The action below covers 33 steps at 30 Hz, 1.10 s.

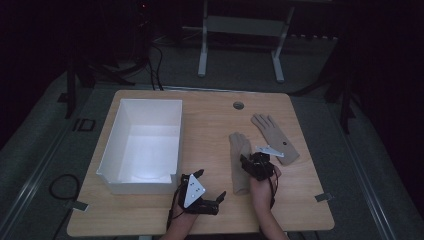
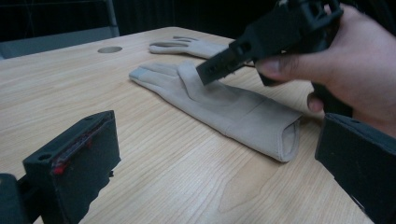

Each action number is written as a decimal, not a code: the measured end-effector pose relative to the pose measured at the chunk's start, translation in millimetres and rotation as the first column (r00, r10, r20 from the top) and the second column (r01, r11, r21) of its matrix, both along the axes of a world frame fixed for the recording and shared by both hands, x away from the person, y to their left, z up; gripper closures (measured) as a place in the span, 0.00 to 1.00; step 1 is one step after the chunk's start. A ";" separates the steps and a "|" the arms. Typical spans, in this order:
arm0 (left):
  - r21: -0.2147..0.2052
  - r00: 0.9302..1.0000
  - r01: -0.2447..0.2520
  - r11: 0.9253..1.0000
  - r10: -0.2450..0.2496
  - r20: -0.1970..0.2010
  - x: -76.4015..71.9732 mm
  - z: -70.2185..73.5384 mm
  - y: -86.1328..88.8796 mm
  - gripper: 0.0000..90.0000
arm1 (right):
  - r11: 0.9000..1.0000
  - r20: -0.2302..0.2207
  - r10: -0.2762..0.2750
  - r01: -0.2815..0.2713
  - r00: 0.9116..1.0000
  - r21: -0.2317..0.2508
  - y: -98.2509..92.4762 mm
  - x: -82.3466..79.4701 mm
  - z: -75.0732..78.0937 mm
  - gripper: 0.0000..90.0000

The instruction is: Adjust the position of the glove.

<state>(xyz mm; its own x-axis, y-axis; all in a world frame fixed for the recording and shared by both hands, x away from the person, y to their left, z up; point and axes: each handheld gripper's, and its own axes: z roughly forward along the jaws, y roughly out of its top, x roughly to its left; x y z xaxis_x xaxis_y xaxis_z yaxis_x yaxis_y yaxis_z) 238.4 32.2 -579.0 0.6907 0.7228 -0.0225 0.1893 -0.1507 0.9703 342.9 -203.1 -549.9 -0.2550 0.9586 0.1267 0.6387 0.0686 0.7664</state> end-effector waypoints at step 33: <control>-0.003 1.000 -0.001 1.000 0.001 -0.003 0.5 -0.1 0.2 0.00 | 0.957 0.120 0.242 -0.216 0.963 -0.193 -124.8 75.1 55.7 0.63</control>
